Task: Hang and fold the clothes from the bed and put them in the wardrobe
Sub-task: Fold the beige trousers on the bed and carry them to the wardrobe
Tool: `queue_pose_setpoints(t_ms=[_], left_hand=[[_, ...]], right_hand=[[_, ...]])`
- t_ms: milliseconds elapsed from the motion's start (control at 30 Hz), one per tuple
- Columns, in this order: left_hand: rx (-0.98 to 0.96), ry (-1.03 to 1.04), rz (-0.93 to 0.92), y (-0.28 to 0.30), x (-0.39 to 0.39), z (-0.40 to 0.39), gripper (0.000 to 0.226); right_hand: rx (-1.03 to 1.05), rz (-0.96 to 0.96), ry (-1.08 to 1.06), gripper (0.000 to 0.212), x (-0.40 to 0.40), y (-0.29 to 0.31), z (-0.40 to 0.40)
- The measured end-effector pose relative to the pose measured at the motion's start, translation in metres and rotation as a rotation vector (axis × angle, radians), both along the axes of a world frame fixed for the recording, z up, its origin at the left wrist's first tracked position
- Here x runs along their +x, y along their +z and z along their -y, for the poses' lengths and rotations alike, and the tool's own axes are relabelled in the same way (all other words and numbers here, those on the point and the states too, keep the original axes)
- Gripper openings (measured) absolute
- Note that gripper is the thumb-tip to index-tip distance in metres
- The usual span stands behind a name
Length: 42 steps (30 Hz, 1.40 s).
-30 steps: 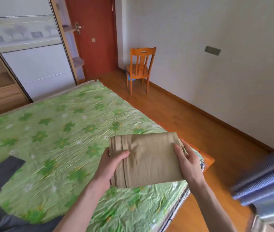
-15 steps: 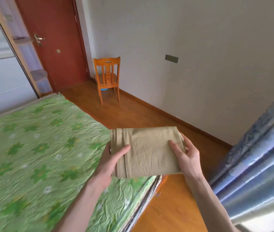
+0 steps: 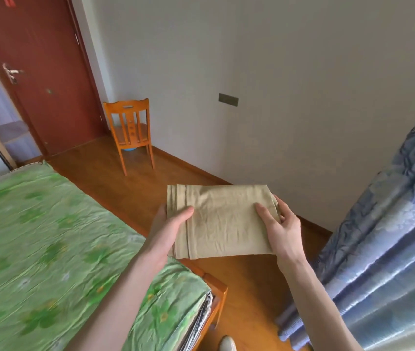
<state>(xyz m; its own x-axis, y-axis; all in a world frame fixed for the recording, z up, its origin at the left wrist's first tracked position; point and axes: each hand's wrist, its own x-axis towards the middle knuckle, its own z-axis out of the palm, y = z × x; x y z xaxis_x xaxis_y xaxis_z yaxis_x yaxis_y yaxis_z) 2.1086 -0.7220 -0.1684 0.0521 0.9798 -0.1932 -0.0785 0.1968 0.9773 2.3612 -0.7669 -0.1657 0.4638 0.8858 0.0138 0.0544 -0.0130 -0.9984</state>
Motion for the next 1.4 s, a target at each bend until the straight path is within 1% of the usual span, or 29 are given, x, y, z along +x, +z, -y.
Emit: queue_pose_setpoints(t_ms=[167, 267, 433, 533, 667, 833, 900, 1000, 1133, 1200, 1300, 1400], left_hand=[[-0.028, 0.025, 0.059, -0.003, 0.058, -0.082, 0.055], [-0.023, 0.032, 0.080, 0.004, 0.087, -0.134, 0.057], [0.004, 0.010, 0.102, 0.024, 0.128, -0.214, 0.068], [-0.017, 0.033, 0.113, 0.031, 0.139, -0.252, 0.071], [-0.062, 0.032, 0.140, 0.030, 0.144, -0.307, 0.079], [-0.097, 0.080, 0.173, 0.017, 0.145, -0.378, 0.071], [-0.080, 0.124, 0.175, 0.015, 0.143, -0.408, 0.069], [-0.059, 0.238, 0.172, 0.013, 0.143, -0.454, 0.079], [-0.052, 0.362, 0.187, 0.017, 0.150, -0.511, 0.088], [-0.035, 0.418, 0.194, 0.020, 0.153, -0.537, 0.089], [-0.030, 0.524, 0.177, 0.026, 0.149, -0.563, 0.087], [-0.038, 0.663, 0.154, 0.028, 0.132, -0.577, 0.077]], right_hand=[[-0.029, 0.043, 0.001, 0.062, 0.054, 0.008, -0.084], [-0.054, 0.027, 0.000, 0.064, 0.081, 0.016, -0.136], [-0.080, 0.016, -0.008, 0.064, 0.121, 0.023, -0.221], [-0.106, -0.003, 0.015, 0.071, 0.134, 0.031, -0.264], [-0.060, -0.008, 0.087, 0.067, 0.143, 0.034, -0.331], [-0.035, 0.003, 0.233, 0.064, 0.150, 0.023, -0.431], [-0.018, 0.006, 0.291, 0.063, 0.149, 0.019, -0.475], [-0.006, 0.045, 0.366, 0.062, 0.147, 0.016, -0.545], [0.004, 0.095, 0.457, 0.079, 0.147, 0.022, -0.629], [0.024, 0.118, 0.510, 0.080, 0.144, 0.024, -0.669], [0.049, 0.113, 0.605, 0.077, 0.129, 0.027, -0.721], [0.053, 0.083, 0.711, 0.076, 0.098, 0.027, -0.761]])
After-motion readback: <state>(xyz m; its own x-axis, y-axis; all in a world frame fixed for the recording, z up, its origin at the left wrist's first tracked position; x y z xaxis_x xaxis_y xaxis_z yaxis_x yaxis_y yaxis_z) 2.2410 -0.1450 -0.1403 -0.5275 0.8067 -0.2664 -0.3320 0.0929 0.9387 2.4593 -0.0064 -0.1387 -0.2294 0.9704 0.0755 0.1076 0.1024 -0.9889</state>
